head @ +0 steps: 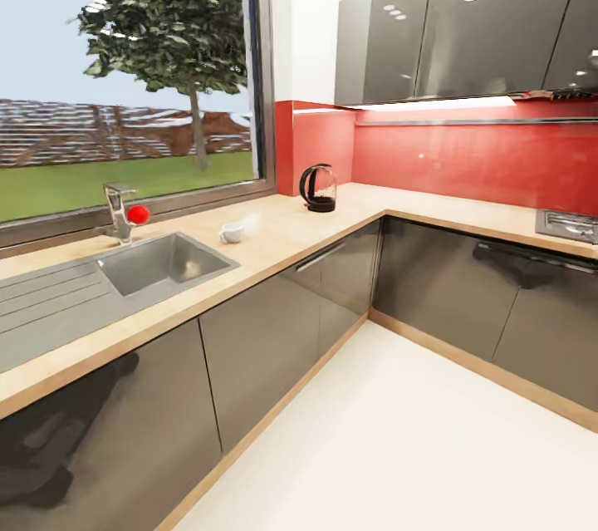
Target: Set up a coffee station on the kitchen countertop: keep the coffee maker on the countertop, move the bottle of coffee from the kitchen shelf to the counter next to the coffee maker, place a paper coffee filter on top of the coffee maker, put the saucer next to the coffee maker with the coffee cup on the saucer, and place the electric kettle next to the coffee maker.
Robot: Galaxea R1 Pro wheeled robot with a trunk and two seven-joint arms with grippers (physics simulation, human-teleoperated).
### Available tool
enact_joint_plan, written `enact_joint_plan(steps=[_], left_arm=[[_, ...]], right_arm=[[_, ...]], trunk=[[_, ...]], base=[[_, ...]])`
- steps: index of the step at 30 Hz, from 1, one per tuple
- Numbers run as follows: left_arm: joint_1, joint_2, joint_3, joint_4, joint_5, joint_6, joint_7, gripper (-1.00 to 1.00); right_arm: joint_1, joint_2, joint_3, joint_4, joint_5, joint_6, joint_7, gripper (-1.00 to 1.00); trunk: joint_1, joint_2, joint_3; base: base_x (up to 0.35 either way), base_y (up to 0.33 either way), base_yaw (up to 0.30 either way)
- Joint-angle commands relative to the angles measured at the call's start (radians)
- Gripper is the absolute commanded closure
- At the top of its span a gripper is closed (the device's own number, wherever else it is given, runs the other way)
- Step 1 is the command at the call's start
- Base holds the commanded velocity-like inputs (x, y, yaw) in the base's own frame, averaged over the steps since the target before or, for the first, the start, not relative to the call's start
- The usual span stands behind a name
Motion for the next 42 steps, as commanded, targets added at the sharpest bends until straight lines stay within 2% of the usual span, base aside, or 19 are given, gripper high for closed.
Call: enact_joint_plan(steps=[1, 10, 42], left_arm=[[0.0, 0.0, -0.006, -0.001, 0.011, 0.007, -0.003, -1.0], [0.0, 0.001, -0.005, -0.001, 0.011, 0.007, -0.003, -1.0], [0.0, 0.0, -0.006, -0.001, 0.011, 0.007, -0.003, -1.0]], right_arm=[[0.0, 0.0, 0.0, 0.001, -0.009, 0.001, 0.005, -1.0], [0.0, 0.0, 0.0, 0.001, -0.009, 0.001, 0.005, -1.0], [0.0, 0.001, 0.0, 0.001, -0.009, 0.0, 0.002, -1.0]], trunk=[[0.0, 0.0, -0.001], [0.0, 0.0, -0.001], [0.0, 0.0, -0.001]], base=[[0.177, -0.265, -0.271], [0.195, -0.25, -0.181], [0.252, -0.237, -0.004]])
